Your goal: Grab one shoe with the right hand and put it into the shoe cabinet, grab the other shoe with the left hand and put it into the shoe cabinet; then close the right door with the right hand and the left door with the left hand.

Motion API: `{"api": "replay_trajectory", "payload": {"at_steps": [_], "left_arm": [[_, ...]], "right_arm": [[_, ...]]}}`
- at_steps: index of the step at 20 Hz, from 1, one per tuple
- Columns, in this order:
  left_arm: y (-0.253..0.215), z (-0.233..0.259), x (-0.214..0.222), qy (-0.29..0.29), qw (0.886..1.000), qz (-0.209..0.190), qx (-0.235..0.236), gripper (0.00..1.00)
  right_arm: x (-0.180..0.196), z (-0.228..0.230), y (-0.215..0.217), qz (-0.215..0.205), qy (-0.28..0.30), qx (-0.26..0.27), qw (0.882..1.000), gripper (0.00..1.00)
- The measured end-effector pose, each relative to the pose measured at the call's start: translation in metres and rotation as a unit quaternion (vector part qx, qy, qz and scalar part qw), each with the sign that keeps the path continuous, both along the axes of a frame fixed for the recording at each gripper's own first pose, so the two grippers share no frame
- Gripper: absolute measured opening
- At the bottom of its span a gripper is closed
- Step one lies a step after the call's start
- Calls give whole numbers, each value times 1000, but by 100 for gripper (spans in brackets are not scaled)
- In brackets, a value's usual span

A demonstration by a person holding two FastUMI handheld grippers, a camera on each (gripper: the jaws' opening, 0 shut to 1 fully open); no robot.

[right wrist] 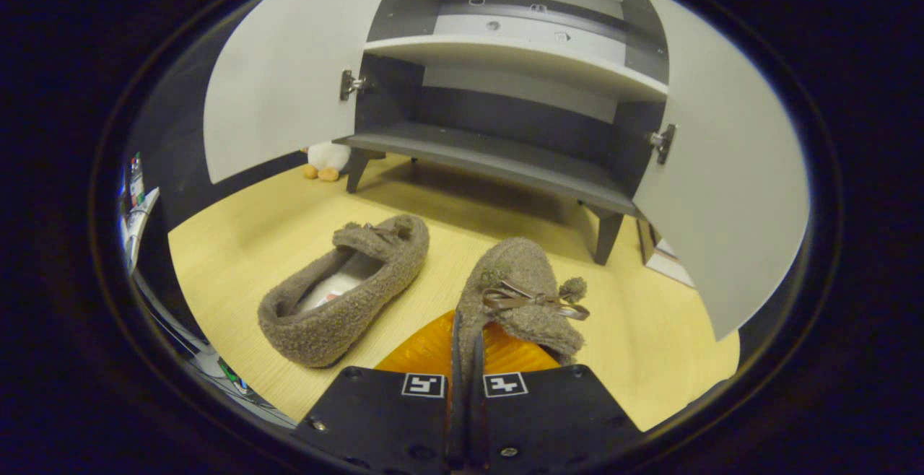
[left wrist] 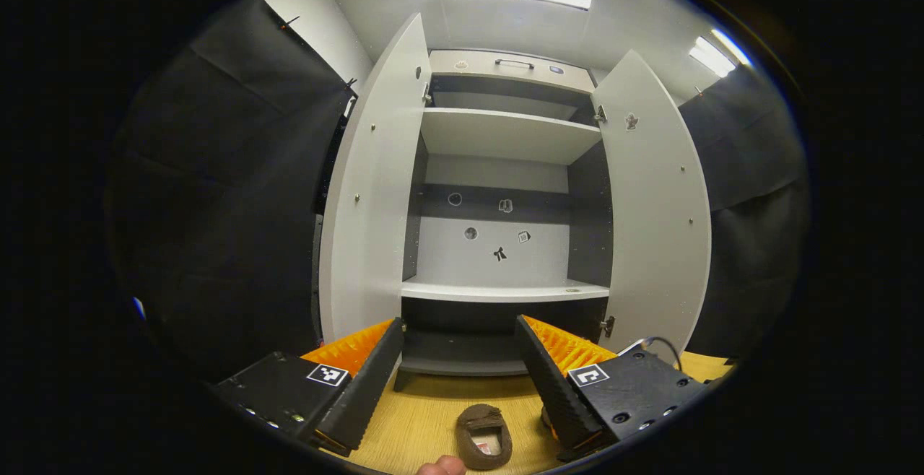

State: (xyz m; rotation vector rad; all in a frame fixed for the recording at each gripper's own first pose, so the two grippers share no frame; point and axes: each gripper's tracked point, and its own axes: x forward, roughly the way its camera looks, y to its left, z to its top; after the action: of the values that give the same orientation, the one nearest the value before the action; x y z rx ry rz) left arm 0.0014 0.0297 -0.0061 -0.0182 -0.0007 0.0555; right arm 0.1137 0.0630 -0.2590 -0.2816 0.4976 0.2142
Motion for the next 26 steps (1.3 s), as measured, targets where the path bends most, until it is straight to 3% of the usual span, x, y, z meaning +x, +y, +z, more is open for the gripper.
{"api": "replay_trajectory", "payload": {"at_steps": [2,3,8,11,14,19,25,26], "left_arm": [[-3,-1,1,-1,1000,-6,-6,99],[-5,-1,2,-2,1000,-8,-8,95],[-13,-7,2,3,1000,-19,-15,95],[-14,-7,1,4,1000,-22,-14,95],[-11,-7,-3,6,1000,-17,-15,95],[-7,-12,-5,18,1000,-19,-13,95],[15,-17,-7,24,1000,10,-15,94],[18,-18,-7,26,999,15,-14,99]], "right_arm": [[-1,40,1,-1,-33,19,999,6],[-3,63,3,-4,-48,38,998,6],[4,199,12,-11,-152,106,983,6],[31,268,22,1,-189,110,976,6],[81,318,24,-11,-198,95,976,7],[178,348,24,-40,-174,70,981,6],[264,331,17,-67,-113,2,991,6],[274,322,15,-71,-97,-9,993,6]]}}
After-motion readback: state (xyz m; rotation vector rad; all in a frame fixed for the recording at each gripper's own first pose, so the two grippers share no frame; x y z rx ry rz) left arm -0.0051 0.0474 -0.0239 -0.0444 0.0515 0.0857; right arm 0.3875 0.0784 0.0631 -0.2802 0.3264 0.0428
